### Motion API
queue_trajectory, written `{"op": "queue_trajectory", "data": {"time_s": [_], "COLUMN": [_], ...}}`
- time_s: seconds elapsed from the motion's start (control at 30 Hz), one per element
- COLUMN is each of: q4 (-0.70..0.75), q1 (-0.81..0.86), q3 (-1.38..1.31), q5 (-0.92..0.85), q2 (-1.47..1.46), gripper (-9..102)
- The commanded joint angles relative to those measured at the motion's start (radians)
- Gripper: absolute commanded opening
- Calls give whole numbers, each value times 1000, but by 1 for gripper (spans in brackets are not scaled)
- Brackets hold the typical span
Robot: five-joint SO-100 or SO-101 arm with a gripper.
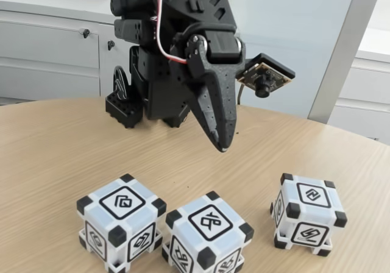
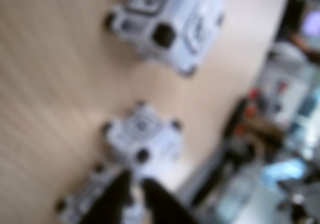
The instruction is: Stack cubes from left to right.
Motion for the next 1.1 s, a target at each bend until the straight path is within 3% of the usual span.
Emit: {"op": "queue_trajectory", "data": {"time_s": [0.0,0.23,0.37,0.73,1.07], "q4": [0,0,0,2,71], "q1": [2,-2,-8,5,6], "q3": [49,49,49,40,-198], "q5": [54,49,41,46,21], "q2": [23,23,23,20,2], "gripper": [0,5,0,2,7]}}
